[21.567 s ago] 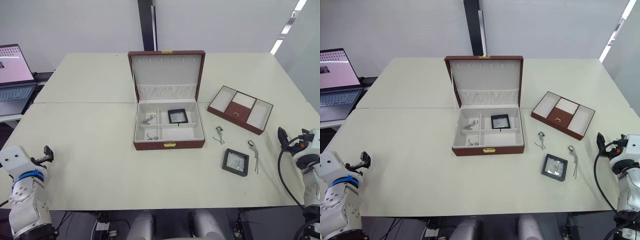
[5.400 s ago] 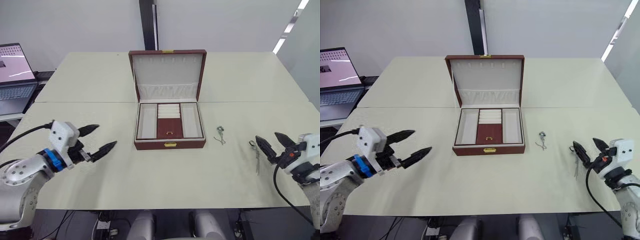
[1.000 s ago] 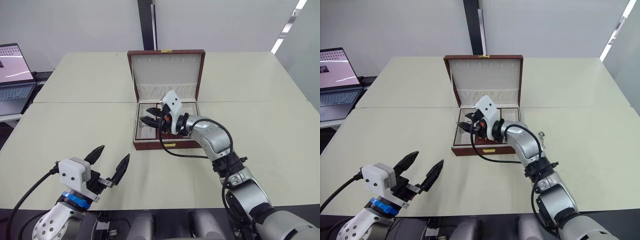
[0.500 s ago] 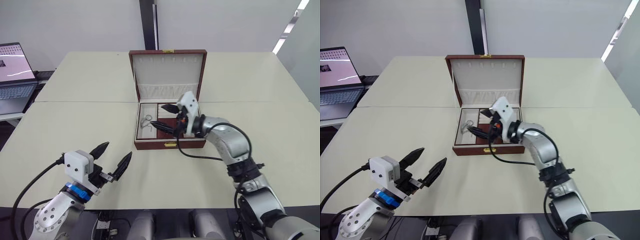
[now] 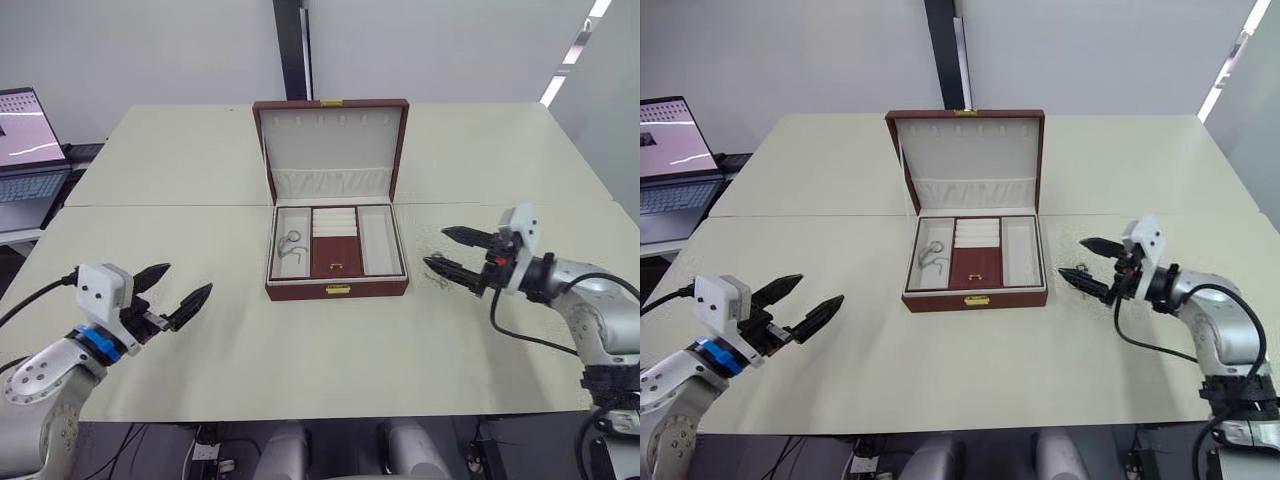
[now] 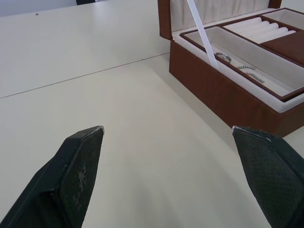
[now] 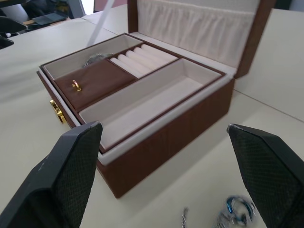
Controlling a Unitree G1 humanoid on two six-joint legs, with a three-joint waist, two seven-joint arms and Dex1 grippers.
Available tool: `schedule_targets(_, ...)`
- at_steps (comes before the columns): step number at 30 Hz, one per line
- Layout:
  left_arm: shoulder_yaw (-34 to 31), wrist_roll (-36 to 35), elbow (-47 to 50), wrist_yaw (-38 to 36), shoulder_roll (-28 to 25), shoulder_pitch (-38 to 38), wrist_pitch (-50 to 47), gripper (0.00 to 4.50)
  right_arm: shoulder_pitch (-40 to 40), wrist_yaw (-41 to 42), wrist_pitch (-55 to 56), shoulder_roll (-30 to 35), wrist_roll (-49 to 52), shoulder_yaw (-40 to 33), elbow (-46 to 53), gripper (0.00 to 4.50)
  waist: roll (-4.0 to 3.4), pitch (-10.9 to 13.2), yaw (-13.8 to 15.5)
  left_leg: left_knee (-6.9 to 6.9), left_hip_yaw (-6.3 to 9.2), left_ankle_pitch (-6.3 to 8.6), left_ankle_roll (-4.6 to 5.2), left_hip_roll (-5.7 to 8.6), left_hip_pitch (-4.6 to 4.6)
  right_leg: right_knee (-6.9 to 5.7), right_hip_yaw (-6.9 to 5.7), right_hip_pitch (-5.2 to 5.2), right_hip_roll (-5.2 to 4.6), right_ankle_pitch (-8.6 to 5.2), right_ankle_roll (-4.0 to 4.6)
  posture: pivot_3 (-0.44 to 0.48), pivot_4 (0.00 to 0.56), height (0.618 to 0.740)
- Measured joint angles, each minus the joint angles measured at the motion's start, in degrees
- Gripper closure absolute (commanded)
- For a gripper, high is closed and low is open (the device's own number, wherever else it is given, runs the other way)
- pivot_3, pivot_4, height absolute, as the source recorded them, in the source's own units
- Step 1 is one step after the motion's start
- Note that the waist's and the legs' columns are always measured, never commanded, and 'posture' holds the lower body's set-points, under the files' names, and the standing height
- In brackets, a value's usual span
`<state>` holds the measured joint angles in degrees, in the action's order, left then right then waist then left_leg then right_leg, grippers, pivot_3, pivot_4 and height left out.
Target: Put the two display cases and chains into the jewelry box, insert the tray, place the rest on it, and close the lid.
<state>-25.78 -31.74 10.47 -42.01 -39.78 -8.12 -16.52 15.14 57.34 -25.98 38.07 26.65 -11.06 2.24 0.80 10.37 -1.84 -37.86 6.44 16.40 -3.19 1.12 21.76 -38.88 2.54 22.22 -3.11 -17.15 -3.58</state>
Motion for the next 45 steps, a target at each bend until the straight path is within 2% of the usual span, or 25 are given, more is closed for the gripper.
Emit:
schedule_targets(3,-1.8,1.2,-7.1,-1.5,-2.4,2.5,1.5,0.0,-6.1,-0.8,1.9,2.0,-0.3,-5.1,-3.1,0.05,0.02,0.0,0.2,0.0,-0.02,0.0,0.0,0.03,0.01,0.01,0.03,0.0,-0.04,0.0,0.0,0.0,0.15,0.74)
schedule_targets(11,-1.6,2.6,-14.4,-5.7,-4.1,6.0,2.4,0.0,-12.0,-2.8,5.9,2.1,-0.7,-9.8,-5.2,0.05,0.02,0.0,-0.1,0.01,-0.04,0.0,0.0,-0.03,-0.04,-0.04,0.03,-0.01,0.01,0.0,0.0,0.0,0.15,0.74)
schedule_targets(24,-1.6,3.9,-16.7,-6.9,-4.4,3.6,3.3,0.0,-12.2,-5.7,9.3,2.0,-0.8,-10.3,-9.4,0.05,0.02,0.0,-0.1,0.0,-0.04,0.0,0.0,-0.04,-0.05,-0.04,0.05,-0.01,-0.02,0.0,-0.01,0.0,0.15,0.74)
schedule_targets(35,-1.7,3.6,-11.4,-6.1,-3.2,0.6,3.2,0.0,-10.0,-6.9,7.8,1.8,-0.6,-9.9,-9.1,0.05,0.02,0.0,0.0,0.0,-0.03,0.0,0.0,-0.05,-0.04,-0.04,0.05,-0.02,-0.03,0.0,-0.01,0.0,0.15,0.74)
schedule_targets(40,-0.7,2.9,-4.0,-5.4,-1.4,0.0,0.7,0.0,-9.9,-9.9,3.7,-0.5,1.7,-9.8,-4.5,0.05,0.02,0.0,0.0,-0.01,-0.02,0.0,-0.01,-0.05,-0.02,-0.04,0.07,-0.02,-0.06,0.0,-0.01,0.0,0.15,0.74)
schedule_targets(45,4.7,1.7,6.1,-4.4,1.2,-0.6,-3.1,0.0,-10.2,-13.8,1.7,-2.7,1.5,-8.4,0.7,0.05,0.02,0.0,0.0,-0.02,-0.02,0.0,-0.01,-0.04,-0.03,-0.05,0.05,-0.03,-0.04,0.01,-0.01,0.0,0.15,0.74)
